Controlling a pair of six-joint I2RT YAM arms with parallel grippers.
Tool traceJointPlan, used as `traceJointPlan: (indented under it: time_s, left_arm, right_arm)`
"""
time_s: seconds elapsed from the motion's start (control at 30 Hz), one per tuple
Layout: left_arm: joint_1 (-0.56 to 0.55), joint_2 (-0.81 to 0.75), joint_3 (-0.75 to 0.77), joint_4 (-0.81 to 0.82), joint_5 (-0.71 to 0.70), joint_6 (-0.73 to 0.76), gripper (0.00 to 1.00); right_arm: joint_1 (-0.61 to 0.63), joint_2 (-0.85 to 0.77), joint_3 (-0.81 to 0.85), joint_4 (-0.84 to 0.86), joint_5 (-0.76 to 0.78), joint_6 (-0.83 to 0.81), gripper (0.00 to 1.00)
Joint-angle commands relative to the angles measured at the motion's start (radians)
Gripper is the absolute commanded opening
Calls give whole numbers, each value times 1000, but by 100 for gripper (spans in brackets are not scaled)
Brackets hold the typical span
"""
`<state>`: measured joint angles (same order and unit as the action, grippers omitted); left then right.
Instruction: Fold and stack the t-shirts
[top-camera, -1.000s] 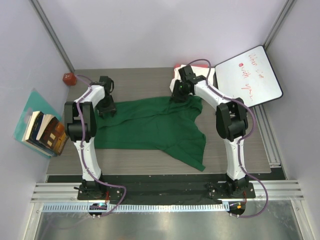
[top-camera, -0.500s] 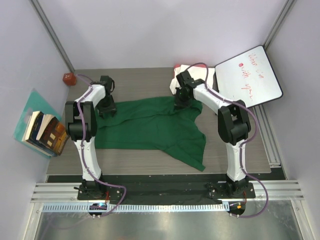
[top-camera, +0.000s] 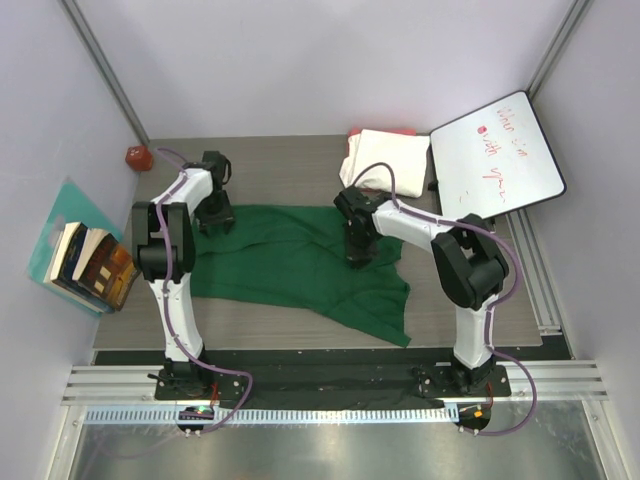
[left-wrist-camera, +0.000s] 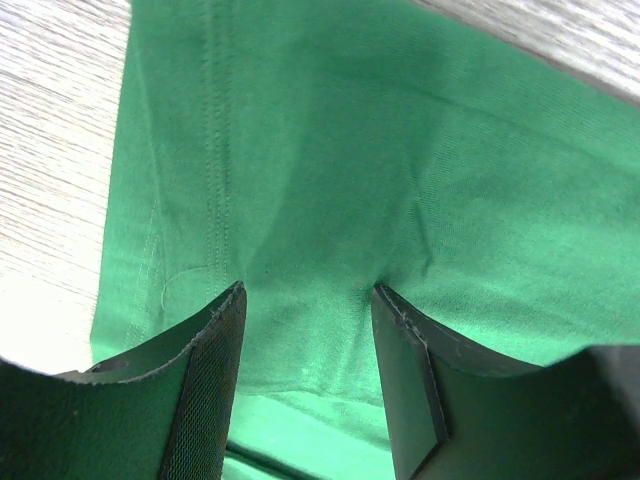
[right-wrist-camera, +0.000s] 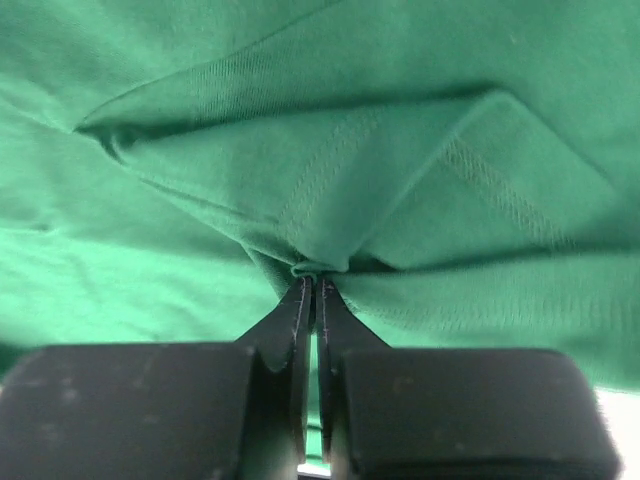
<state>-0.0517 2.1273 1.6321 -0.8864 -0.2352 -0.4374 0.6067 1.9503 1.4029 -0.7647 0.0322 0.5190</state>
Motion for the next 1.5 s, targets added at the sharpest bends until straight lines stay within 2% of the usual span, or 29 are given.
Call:
traceJointPlan:
  time_s: [0.0, 0.07, 0.17, 0.37, 0.5, 0.63, 0.83, 0.97, 1.17, 1.2, 1.23, 1.27, 1.33, 1.37, 1.4, 1.43, 1.47]
  left_arm:
    - [-13, 23, 11, -11, 17, -7, 55]
    - [-14, 20, 8, -10, 17, -6, 55]
    - [-14, 19, 8, -11, 16, -6, 55]
    - [-16, 10, 0, -6, 10, -3, 55]
    - [-16, -7, -14, 6, 1, 2, 55]
    - [-16, -9, -17, 3, -7, 3, 55]
    - [-16, -6, -15, 4, -7, 6, 55]
    - [-16, -1, -15, 3, -9, 8, 55]
    - [-16, 5, -17, 6, -9, 9, 55]
    - [-16, 13, -17, 6, -7, 11, 49]
    - [-16, 16, -15, 7, -7, 9, 45]
    - [-16, 20, -12, 4, -7, 11, 35]
    - [-16, 39, -6, -5, -18, 9, 26]
    - [-13, 42, -3, -12, -24, 5, 18]
    - [-8, 46, -3, -14, -24, -1, 14]
    - [6, 52, -3, -13, -15, -7, 7]
    - [15, 57, -2, -14, -7, -14, 6]
  right_arm:
    - [18, -30, -42, 28, 26, 22, 26]
    - [24, -34, -53, 41, 50, 27, 37]
    - [24, -62, -70, 45, 93, 24, 44]
    - [-5, -151, -26, 30, 166, -11, 44]
    - [-100, -191, 24, 31, 158, -46, 44]
    - [-189, -160, 82, 22, 147, -89, 42]
    - [-235, -45, 168, 31, 152, -126, 40]
    - [-235, 36, 196, 51, 189, -126, 34]
    - [-243, 143, 234, 65, 163, -106, 24]
    - [-243, 154, 234, 67, 164, -106, 8]
    - [-245, 182, 238, 67, 170, -102, 1]
    - [-251, 191, 242, 65, 178, -103, 1]
    - [-262, 220, 249, 65, 182, -102, 1]
    - [-275, 228, 252, 67, 186, -102, 1]
    - [-285, 237, 255, 68, 183, -102, 1]
    - [-292, 251, 266, 67, 179, -100, 1]
    - [-314, 259, 268, 68, 173, -99, 1]
